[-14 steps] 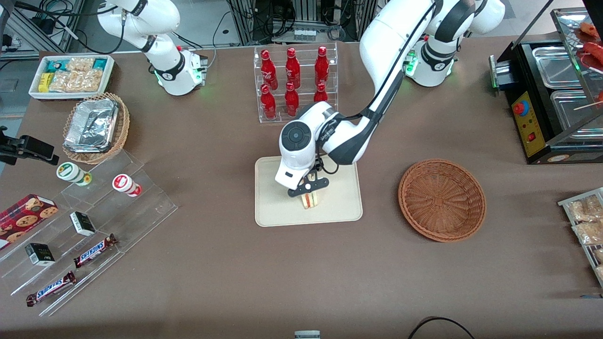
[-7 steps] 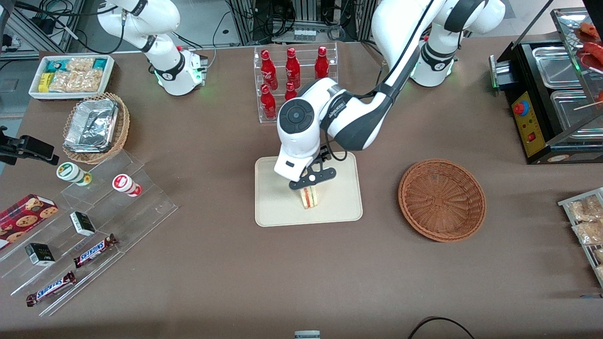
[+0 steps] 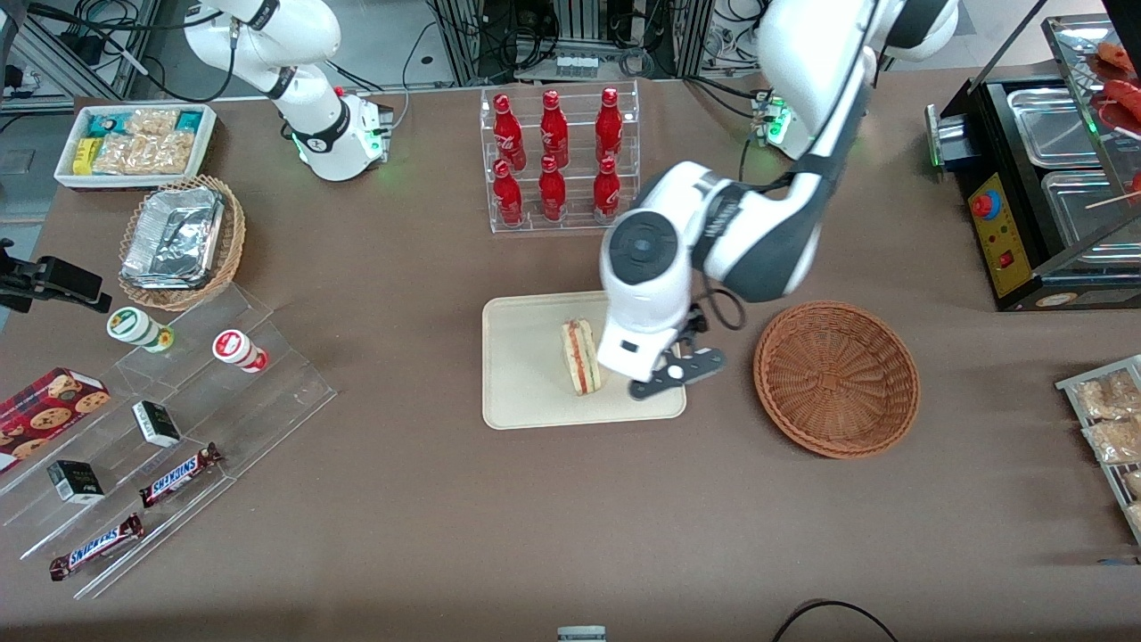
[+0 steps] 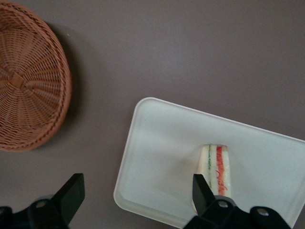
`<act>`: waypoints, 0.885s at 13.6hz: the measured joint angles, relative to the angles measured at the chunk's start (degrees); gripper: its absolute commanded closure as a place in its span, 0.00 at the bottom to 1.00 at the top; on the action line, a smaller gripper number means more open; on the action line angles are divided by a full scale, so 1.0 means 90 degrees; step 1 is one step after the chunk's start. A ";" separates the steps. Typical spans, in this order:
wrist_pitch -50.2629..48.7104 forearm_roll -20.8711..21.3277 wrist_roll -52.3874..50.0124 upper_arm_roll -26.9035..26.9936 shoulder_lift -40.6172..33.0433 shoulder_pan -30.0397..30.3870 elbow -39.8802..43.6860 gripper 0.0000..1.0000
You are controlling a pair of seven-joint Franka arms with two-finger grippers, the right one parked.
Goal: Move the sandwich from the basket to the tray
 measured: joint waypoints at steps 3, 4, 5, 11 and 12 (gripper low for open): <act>-0.0185 -0.0306 0.1443 0.0018 -0.0856 0.0798 -0.0739 0.00; -0.0230 -0.0369 0.1941 0.0023 -0.1157 0.1045 -0.1016 0.00; -0.0288 -0.0389 0.2380 0.0024 -0.1429 0.1263 -0.1262 0.00; -0.1188 -0.0687 0.4547 -0.0047 -0.2548 0.2578 -0.1794 0.00; -0.1238 -0.0683 0.4832 -0.0169 -0.2726 0.2867 -0.1891 0.00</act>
